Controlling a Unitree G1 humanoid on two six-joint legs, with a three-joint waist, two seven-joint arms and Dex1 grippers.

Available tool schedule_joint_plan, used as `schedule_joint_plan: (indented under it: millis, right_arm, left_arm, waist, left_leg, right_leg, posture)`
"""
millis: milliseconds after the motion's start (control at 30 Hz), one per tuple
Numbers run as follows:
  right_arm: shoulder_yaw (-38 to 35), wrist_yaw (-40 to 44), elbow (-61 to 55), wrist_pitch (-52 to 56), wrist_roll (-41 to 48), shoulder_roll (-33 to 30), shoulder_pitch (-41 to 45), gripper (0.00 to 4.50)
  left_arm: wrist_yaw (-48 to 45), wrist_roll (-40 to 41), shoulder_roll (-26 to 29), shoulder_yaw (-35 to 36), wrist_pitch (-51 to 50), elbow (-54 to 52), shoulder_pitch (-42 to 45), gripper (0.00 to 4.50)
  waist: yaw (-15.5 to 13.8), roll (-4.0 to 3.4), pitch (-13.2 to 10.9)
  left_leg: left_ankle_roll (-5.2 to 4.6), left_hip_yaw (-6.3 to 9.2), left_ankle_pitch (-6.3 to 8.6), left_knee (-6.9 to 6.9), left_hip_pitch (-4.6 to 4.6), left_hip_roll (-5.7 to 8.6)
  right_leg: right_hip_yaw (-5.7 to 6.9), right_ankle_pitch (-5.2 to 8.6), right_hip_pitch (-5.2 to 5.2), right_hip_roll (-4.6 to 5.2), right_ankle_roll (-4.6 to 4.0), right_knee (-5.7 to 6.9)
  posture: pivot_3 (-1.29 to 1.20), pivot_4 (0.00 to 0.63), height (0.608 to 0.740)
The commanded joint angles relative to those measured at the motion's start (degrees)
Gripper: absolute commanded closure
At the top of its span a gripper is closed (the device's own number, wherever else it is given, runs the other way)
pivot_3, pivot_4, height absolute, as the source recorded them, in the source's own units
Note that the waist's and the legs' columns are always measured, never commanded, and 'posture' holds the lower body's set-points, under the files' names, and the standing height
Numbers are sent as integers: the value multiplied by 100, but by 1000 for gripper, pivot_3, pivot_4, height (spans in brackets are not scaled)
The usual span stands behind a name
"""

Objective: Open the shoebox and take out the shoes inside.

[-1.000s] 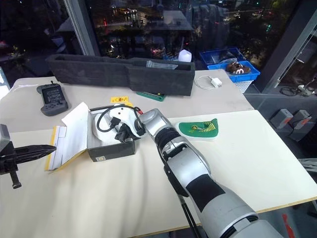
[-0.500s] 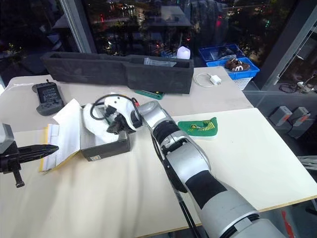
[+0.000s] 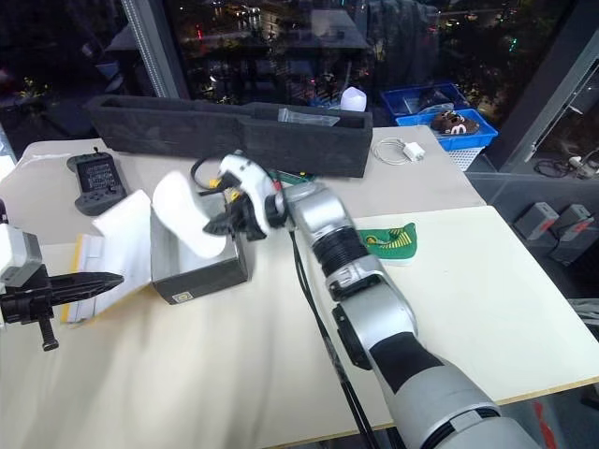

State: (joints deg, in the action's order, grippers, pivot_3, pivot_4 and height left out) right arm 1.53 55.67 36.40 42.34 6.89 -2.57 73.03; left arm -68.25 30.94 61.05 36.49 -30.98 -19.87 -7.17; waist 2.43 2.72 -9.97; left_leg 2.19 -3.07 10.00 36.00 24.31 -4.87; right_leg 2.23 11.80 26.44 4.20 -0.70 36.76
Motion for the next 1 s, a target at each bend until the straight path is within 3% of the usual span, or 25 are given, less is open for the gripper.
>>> schedule_joint_plan:
  millis: [33, 167, 300, 500, 767, 1000]
  right_arm:
    - [-451, -234, -1341, 679, 534, -428, -150, 4174]
    - [-737, -563, -2828, 1501, 868, -1086, -649, 4174]
    - [-331, -1085, -4534, 1581, -30, -2834, -2131, 4174]
    - [184, -1517, -6406, 1114, -1111, -4795, -4136, 4174]
    - [-50, -2321, -7296, 102, -2062, -5403, -6150, 4174]
    - [511, -3830, -6897, -1294, -3980, -5450, -7696, 4174]
  left_arm:
    - [-42, 5, 64, -3, 156, 67, 99, 4500]
    - [-51, -8, 80, -212, 231, 183, 252, 4500]
    - [-80, 39, 58, -521, 232, 219, 446, 4500]
    - [-176, 27, 115, -869, 286, 417, 767, 4500]
    - [-330, -17, 159, -1361, 330, 675, 1251, 4500]
    - [-350, -35, 116, -1686, 326, 760, 1569, 4500]
  waist:
    - [-33, 2, 2]
    - [-40, 6, 4]
    - [-190, 2, 1]
    - [-189, -22, -13]
    - [-143, -23, -14]
    - [-210, -19, -12]
  left_leg:
    - [0, 0, 0, 0, 0, 1]
    - [0, -4, 0, 0, 0, 2]
    - [0, -5, 1, 0, 0, 13]
    - [0, -16, 1, 0, -2, 15]
    - [0, -15, 1, 15, -26, 9]
    - [1, -20, 2, 54, -1, 20]
  right_leg:
    - [0, 0, -1, 2, 0, 0]
    - [-1, 0, -2, 2, 0, -3]
    - [4, 9, -10, 17, 13, -7]
    - [-8, 16, -2, 17, 17, -6]
    - [-17, 17, -14, 8, 10, 7]
    - [-19, 23, -19, 25, 1, -7]
  posture:
    - [0, 150, 732]
    - [0, 150, 732]
    - [0, 150, 732]
    - [0, 150, 732]
    - [0, 150, 732]
    - [0, 150, 732]
